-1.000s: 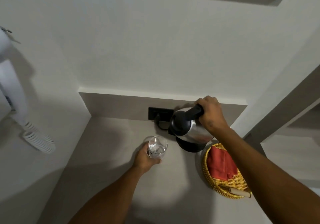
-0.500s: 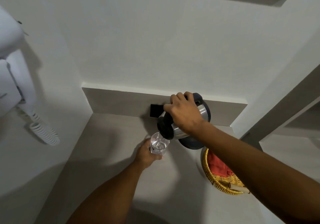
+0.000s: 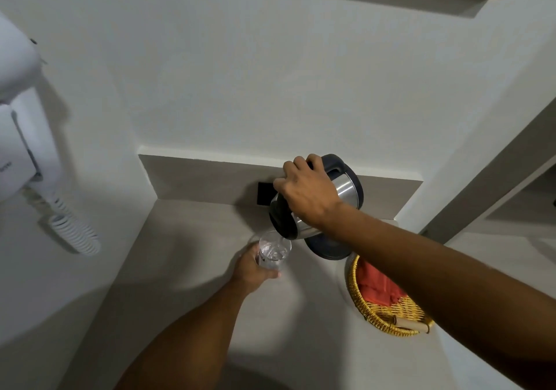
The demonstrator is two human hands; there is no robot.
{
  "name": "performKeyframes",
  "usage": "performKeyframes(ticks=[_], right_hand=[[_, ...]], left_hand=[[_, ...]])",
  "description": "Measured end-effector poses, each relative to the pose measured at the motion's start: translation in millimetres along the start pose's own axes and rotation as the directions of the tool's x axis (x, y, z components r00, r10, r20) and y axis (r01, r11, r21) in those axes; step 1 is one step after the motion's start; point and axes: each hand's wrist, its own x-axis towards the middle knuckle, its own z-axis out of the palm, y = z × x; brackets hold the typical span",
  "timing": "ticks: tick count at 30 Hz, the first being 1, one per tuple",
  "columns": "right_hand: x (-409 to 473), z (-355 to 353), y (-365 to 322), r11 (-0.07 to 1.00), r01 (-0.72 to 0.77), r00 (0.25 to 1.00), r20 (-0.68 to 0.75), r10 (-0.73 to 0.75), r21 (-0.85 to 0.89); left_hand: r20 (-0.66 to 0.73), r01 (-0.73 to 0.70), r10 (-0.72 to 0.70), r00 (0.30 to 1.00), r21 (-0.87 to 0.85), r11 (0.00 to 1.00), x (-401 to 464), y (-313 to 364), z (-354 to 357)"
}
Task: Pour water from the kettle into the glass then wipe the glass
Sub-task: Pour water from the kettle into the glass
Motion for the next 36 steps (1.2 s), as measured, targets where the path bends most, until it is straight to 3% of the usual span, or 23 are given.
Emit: performKeyframes(ticks=[36], right_hand=[[7,-11,5,0.998,-0.045,0.999,-0.017,0.045,-0.036]], left_hand=[[0.021,0.004,-0.004,1.0,-0.023,1.0,7,-6,3]])
